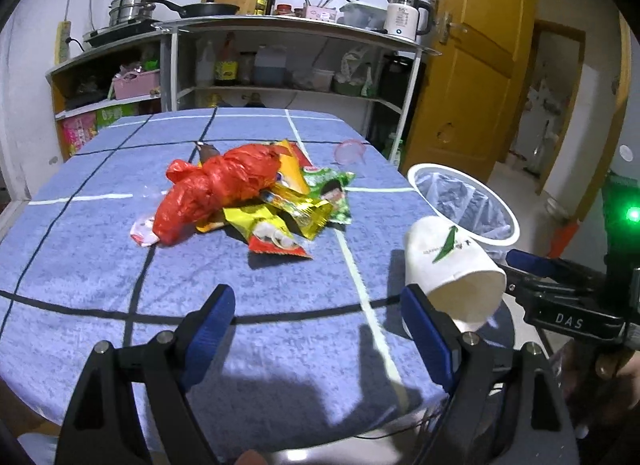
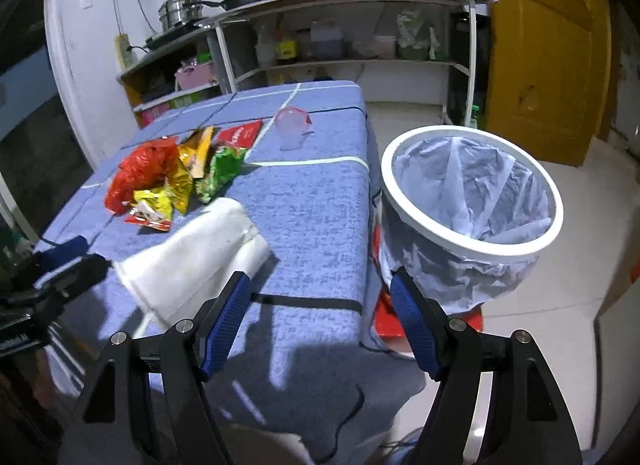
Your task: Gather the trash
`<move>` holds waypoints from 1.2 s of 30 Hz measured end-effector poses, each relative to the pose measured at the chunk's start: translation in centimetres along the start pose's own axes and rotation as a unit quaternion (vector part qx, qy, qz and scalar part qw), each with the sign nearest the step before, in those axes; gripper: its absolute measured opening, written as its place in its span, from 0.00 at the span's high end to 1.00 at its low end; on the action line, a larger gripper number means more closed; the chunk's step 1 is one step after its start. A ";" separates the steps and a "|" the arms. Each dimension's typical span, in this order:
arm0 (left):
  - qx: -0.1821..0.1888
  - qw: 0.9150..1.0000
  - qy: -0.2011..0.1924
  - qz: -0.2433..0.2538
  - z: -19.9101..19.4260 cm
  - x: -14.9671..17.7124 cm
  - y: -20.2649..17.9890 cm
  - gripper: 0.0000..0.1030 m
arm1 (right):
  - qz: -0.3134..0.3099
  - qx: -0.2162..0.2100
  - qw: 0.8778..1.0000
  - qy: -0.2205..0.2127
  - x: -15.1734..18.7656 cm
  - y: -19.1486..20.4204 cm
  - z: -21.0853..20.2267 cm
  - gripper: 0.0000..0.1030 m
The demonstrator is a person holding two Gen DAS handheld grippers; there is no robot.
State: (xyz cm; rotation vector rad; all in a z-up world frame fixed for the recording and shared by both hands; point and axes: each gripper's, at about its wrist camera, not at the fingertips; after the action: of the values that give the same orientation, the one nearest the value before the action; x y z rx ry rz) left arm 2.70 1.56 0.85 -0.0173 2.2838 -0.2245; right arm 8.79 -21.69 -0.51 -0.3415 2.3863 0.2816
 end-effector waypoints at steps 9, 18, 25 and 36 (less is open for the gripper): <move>0.020 0.999 0.015 0.028 2.2 -0.6 -2.1 0.16 | -0.029 -0.013 0.999 0.021 1.8 1.9 0.1 0.29; 0.002 0.999 -0.029 0.031 3.6 -4.1 -1.6 0.16 | -0.039 0.008 0.999 -0.027 -3.1 2.0 2.5 0.29; -0.006 0.999 -0.027 0.045 2.0 -1.4 -1.6 0.16 | -0.022 0.010 0.999 -0.026 -0.4 0.8 0.7 0.29; -0.001 0.999 -0.045 0.027 -1.7 0.8 -1.2 0.16 | -0.022 0.002 0.999 -0.035 2.5 1.4 -2.2 0.29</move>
State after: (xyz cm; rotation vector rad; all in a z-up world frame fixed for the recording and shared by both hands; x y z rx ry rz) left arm 0.77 0.55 1.54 0.0322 2.1927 -0.1891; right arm 5.19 -21.47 -0.44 -0.3761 2.3063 0.2653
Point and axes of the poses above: each gripper's, at about its wrist camera, not at the fingertips, and z roughly the way its jaws point, y to its left, x to its underside, and after that the axes turned 2 degrees about y, right-handed
